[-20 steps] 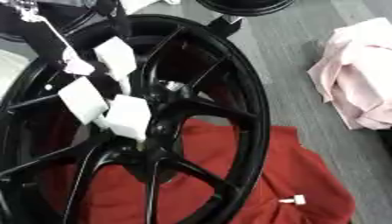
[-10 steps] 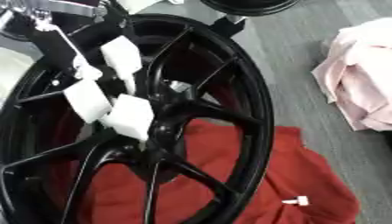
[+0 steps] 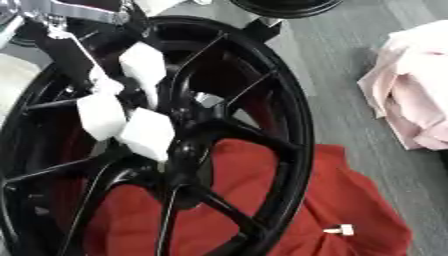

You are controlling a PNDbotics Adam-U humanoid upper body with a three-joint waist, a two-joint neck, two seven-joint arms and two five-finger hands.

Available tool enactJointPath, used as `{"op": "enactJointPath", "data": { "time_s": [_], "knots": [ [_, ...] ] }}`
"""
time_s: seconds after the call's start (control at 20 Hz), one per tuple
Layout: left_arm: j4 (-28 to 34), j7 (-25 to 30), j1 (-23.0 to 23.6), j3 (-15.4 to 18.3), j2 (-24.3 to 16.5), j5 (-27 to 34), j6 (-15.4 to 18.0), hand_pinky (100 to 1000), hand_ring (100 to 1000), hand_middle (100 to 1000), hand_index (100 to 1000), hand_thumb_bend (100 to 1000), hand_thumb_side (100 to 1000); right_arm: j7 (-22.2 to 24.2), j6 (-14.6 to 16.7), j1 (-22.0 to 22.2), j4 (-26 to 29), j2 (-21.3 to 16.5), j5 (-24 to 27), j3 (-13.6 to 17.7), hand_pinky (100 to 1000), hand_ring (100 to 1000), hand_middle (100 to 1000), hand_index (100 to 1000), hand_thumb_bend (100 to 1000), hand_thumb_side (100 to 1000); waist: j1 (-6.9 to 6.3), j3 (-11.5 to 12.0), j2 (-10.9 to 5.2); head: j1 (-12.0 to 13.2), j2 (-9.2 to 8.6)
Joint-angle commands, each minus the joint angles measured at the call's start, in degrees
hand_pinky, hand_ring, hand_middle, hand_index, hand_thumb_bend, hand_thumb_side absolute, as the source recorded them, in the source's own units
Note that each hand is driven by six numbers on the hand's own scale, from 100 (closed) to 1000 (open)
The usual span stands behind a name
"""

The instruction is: Pull the pin out of the wheel hub.

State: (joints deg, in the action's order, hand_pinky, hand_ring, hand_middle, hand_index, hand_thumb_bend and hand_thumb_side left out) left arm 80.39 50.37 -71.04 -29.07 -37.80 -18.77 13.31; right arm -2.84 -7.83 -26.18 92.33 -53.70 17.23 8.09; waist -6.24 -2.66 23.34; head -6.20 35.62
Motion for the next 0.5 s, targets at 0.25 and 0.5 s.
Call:
{"op": "enactJointPath", "data": {
  "time_s": [0.25,0.5],
  "knots": [
    [1.4,1.6,-0.9,1.9,-0.7,2.4,0.5,774,611,461,562,100,209,-0.4,0.1,-0.4,0.0,-1.4,-0.4,0.9,842,776,722,742,100,875,0.46,0.0,-1.28,0.0,-0.07],
    [1.6,1.5,-1.2,5.1,-0.9,3.3,-1.2,738,487,277,402,100,133,-0.4,0.1,-0.2,-0.1,-1.3,-0.3,0.9,841,775,721,741,100,877,0.59,0.2,-1.46,-0.2,0.10]
  ]
}}
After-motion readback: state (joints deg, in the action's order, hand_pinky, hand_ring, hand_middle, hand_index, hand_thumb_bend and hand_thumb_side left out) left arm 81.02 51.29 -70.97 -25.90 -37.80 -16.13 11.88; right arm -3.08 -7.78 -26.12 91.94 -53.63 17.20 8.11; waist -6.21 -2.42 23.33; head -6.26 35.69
